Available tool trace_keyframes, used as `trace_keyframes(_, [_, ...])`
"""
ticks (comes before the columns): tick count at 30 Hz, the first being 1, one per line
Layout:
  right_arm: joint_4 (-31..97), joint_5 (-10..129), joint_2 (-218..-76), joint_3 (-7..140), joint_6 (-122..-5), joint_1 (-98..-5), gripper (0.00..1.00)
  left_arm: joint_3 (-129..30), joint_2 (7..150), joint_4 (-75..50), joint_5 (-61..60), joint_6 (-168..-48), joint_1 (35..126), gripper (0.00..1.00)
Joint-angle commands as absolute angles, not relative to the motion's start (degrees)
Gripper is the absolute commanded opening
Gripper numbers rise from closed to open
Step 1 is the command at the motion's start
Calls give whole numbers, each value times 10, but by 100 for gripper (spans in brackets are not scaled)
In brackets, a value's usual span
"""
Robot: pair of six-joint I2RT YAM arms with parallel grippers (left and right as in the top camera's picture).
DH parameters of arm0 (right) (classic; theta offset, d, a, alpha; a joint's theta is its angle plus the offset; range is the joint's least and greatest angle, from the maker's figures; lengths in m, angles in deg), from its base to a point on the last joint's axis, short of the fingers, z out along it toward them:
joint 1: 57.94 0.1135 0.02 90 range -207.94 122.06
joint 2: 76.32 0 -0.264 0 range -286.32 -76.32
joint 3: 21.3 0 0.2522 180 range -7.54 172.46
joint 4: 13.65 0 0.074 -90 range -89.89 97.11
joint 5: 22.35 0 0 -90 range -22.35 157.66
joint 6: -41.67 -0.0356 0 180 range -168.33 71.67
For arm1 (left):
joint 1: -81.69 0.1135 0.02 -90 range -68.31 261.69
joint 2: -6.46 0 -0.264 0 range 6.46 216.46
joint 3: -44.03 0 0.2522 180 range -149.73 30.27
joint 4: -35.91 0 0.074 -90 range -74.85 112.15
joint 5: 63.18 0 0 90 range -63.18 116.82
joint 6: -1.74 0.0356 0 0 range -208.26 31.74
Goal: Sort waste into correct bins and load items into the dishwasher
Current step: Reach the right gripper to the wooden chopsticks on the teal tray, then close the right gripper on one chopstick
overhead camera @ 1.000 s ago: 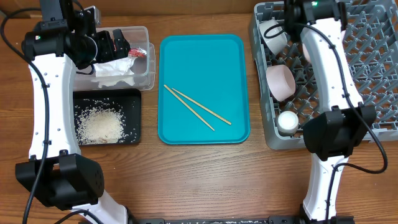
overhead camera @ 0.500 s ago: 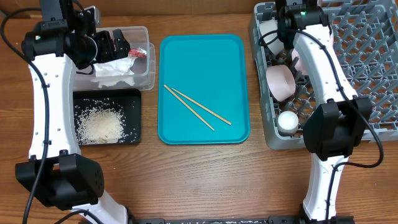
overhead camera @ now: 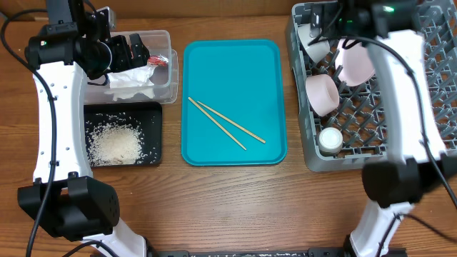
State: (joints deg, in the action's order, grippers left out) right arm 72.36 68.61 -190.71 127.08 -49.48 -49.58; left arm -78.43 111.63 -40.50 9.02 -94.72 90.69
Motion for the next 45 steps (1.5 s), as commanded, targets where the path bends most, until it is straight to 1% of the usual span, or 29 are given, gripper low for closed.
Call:
trace_keyframes(1, [739, 431, -1890, 1284, -500, -488, 91, -793, 1099, -406, 93, -941, 907, 100])
trace_keyframes(2, [748, 425, -1894, 1281, -500, -482, 87, -793, 1099, -406, 93, -941, 907, 100])
trace_keyframes(3, [760, 430, -1898, 1275, -500, -474, 86, -793, 1099, -406, 93, -941, 907, 100])
trace_keyframes(8, [787, 515, -1925, 1221, -498, -407, 84, -793, 1099, -406, 93, -941, 907, 100])
trace_keyframes(14, [770, 624, -1957, 1123, -463, -322, 81, -793, 1099, -406, 93, -941, 907, 100])
trace_keyframes(18, [718, 673, -1964, 1033, -463, -287, 76, -793, 1099, -406, 93, -941, 907, 100])
trace_keyframes(25, [622, 680, -1964, 893, -462, -269, 76, -793, 1099, -406, 93, -941, 907, 100])
trace_keyframes(29, [573, 680, -1964, 833, -443, -268, 76, -793, 1099, -406, 93, -941, 907, 100])
trace_keyframes(32, [546, 680, -1964, 806, -437, -268, 75, -793, 1099, -406, 93, -940, 907, 100])
trace_keyframes(36, [540, 675, -1964, 793, -425, -268, 72, -793, 1099, -406, 94, -941, 907, 100])
trace_keyframes(41, [536, 627, -1964, 772, -389, -267, 63, -793, 1099, -406, 94, -941, 907, 100])
trace_keyframes(43, [530, 626, -1964, 761, -389, -267, 57, -793, 1099, -406, 94, -941, 907, 100])
trace_keyframes(45, [525, 626, -1964, 750, -389, -267, 48, -793, 1099, -406, 94, -941, 907, 100])
